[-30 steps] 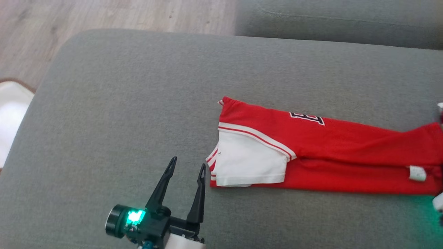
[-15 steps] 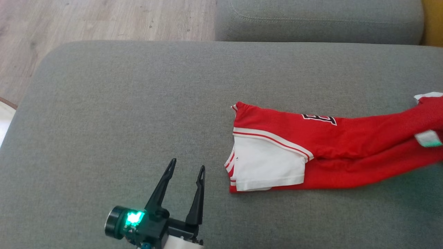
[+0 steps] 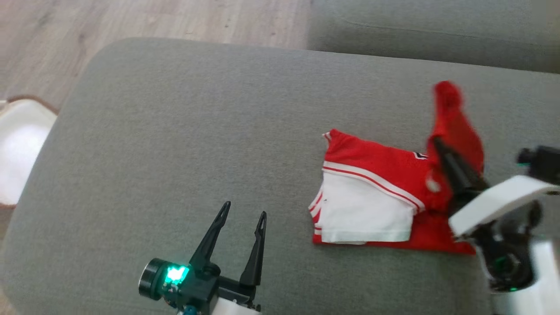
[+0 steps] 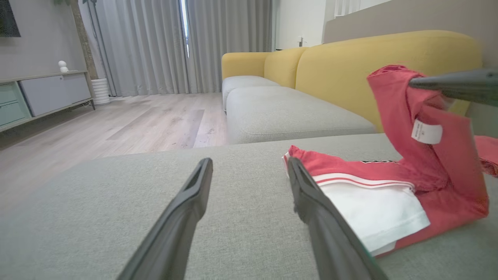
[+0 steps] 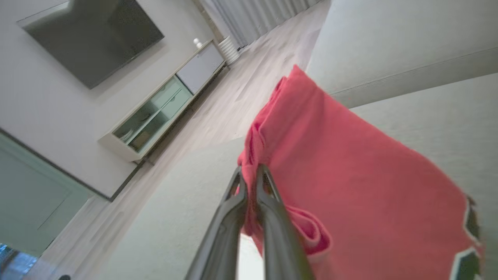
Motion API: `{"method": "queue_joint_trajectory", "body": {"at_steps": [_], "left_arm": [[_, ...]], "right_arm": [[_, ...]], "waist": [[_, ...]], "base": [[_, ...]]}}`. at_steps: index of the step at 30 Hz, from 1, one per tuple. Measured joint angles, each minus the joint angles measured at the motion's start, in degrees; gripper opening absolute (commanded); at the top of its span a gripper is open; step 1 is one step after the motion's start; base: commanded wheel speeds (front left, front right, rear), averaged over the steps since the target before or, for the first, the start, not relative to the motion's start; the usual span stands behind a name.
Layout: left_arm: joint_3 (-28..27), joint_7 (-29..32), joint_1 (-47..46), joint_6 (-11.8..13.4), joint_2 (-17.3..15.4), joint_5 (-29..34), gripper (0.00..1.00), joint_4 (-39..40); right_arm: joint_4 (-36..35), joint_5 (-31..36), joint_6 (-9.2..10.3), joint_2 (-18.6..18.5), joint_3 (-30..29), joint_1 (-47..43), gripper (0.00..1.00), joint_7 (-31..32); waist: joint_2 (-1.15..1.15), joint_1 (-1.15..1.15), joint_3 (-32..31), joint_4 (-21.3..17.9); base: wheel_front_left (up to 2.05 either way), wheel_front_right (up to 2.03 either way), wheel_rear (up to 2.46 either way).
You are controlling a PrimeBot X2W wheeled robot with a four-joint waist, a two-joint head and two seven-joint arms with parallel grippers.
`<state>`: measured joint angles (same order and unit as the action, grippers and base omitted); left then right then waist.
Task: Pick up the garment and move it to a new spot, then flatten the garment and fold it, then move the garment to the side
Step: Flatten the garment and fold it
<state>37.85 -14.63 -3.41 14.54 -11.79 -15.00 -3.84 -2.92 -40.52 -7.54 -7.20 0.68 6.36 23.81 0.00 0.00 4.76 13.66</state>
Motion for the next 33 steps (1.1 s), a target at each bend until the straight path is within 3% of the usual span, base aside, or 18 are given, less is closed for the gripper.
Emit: {"method": "queue_joint_trajectory", "body": {"at_steps": [10, 12, 13, 14, 24, 33], "left_arm": [[-1.01, 0.0, 0.01, -1.0, 1.44, 0.63, 1.0, -0.57], [-1.21, 0.0, 0.01, -1.01, 1.64, 0.92, 1.0, -0.66], [-1.31, 0.0, 0.02, -1.01, 1.74, 0.94, 1.0, -0.7], [-1.51, 0.0, 0.03, -1.02, 1.83, 0.94, 1.0, -0.77], [-5.42, 0.0, 1.87, -1.34, 2.81, 0.81, 1.0, -0.67], [-11.02, 0.0, 5.95, -0.38, 3.38, 0.86, 1.0, 1.76]], "right_arm": [[6.62, -0.42, 0.0, 3.08, 10.27, 1.31, 0.0, -1.98], [8.66, -0.41, 0.0, 3.32, 11.71, 1.92, 0.48, -3.54], [9.65, -0.43, 0.0, 3.38, 12.44, 2.24, 0.95, -4.38], [10.48, -0.53, 0.0, 3.55, 12.9, 2.53, 1.0, -5.52], [11.47, 0.76, 0.0, 3.24, 19.54, 2.76, 1.0, -16.17], [12.84, 7.31, 0.0, -2.87, 17.46, -0.17, 1.0, -31.56]], "waist": [[0.0, 0.0, 1.13, 3.01], [0.0, 0.0, 1.24, 2.92], [0.0, 0.0, 1.25, 2.77], [0.0, 0.0, 1.23, 2.56], [0.0, 0.0, -0.13, -1.59], [0.0, -0.01, -4.18, -6.63]], "base": [[0.0, 0.0, 0.0], [0.0, 0.0, 0.0], [0.0, 0.0, 0.0], [0.0, 0.0, 0.0], [0.0, 0.0, 0.0], [0.0, 0.0, 0.0]]}}
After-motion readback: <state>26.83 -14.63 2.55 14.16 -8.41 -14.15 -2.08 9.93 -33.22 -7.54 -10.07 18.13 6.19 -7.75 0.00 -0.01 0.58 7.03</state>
